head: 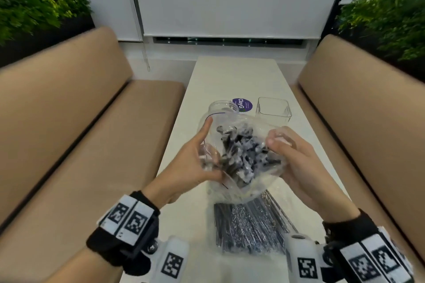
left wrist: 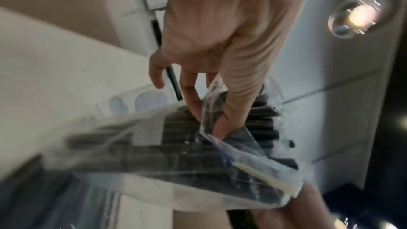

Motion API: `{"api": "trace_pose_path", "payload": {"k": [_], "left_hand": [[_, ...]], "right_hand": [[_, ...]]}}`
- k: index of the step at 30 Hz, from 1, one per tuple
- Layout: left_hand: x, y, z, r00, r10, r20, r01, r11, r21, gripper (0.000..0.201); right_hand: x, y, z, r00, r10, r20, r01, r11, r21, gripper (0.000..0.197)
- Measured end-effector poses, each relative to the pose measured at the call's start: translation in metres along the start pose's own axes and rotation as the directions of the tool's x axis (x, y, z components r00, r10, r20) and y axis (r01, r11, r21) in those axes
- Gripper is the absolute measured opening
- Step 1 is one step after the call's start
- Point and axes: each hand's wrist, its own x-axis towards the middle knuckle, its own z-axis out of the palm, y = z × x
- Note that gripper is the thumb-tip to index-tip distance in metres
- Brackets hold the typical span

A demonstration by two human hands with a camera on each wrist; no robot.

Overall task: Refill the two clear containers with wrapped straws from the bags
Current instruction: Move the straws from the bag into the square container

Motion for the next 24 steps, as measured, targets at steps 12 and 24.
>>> {"api": "trace_pose_path", "payload": {"k": [12,24], "left_hand": [[0.029,-0.016,0.026,0.971,0.133,0.198,-0.153,0.984,0.092,0.105],[0.073,-0.070,0.057,0.963,0.049,-0.264,-0.095,0.981,-0.167,0.137]], "right_hand": [[0.029,0.031,-0.017,0.973,0.149,-0.177,-0.112,0.973,0.203,0.017],[0.051,0.057,-0.035,0.983,0.134,0.125,-0.088,0.944,-0.318,0.078]]}}
